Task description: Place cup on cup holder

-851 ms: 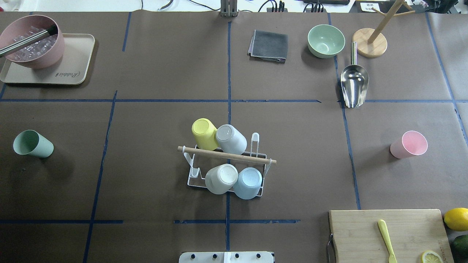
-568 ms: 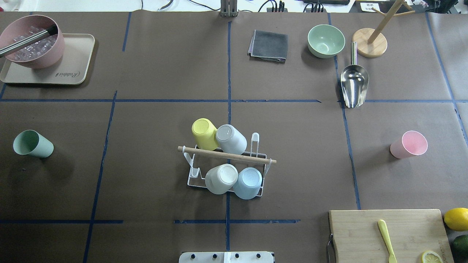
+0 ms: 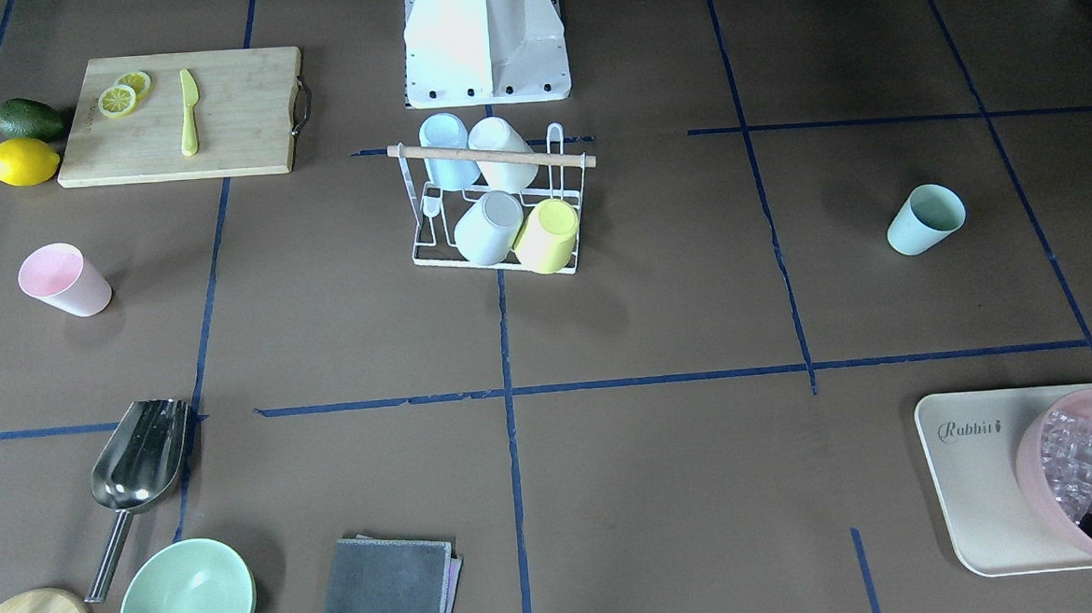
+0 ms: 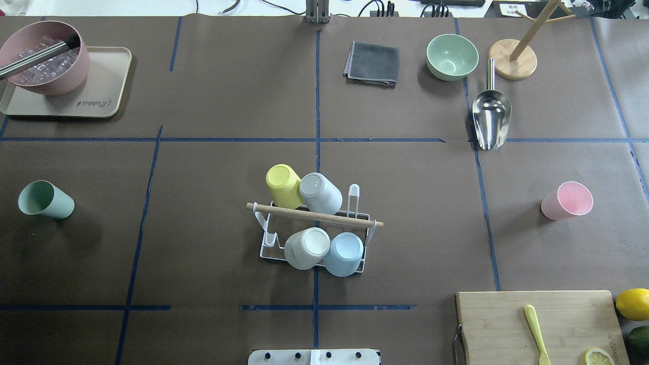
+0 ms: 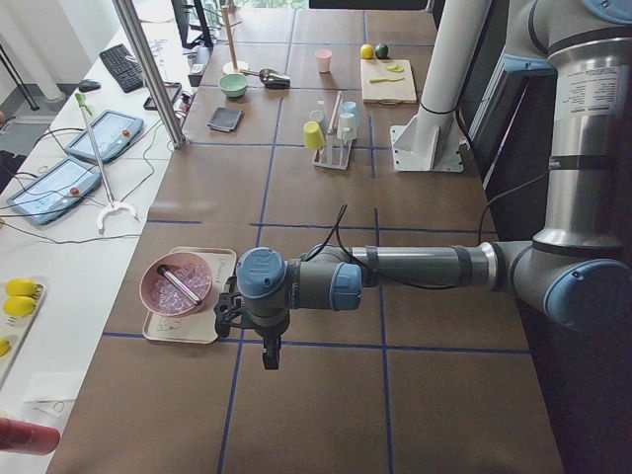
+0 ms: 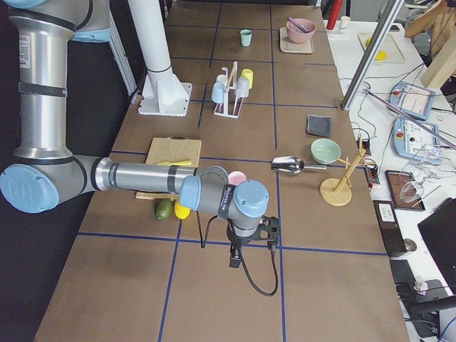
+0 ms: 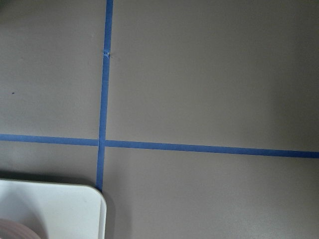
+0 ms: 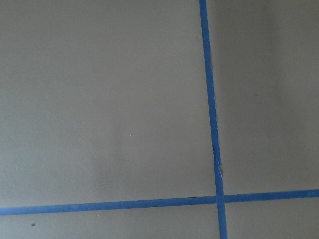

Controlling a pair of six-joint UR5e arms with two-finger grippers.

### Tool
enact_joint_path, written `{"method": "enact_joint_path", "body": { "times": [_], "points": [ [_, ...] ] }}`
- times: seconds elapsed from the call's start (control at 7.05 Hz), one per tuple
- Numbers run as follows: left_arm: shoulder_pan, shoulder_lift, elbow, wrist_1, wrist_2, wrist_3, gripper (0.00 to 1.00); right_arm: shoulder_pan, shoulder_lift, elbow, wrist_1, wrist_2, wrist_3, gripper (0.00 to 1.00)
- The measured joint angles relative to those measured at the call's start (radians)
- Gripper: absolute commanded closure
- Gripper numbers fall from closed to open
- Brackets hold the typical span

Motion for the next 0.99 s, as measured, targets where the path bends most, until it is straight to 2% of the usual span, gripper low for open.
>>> {"method": "enact_joint_path", "body": {
  "times": [0.28, 0.57, 0.99],
  "points": [
    [0.005, -0.018, -0.019, 0.013, -0.004, -0.001, 0.0, -0.019, 0.034, -0.001, 0.03, 0.011, 0.006, 0.0],
    [0.028, -0.037, -0.094, 0.089, -0.006, -0.002, 0.0, -0.085, 0.163, -0.02, -0.081, 0.015, 0.006, 0.0],
    [0.101, -0.133, -0.208, 0.32, -0.001, -0.002, 0.0, -0.214, 0.416, -0.167, -0.282, 0.025, 0.007, 0.0]
  ]
}}
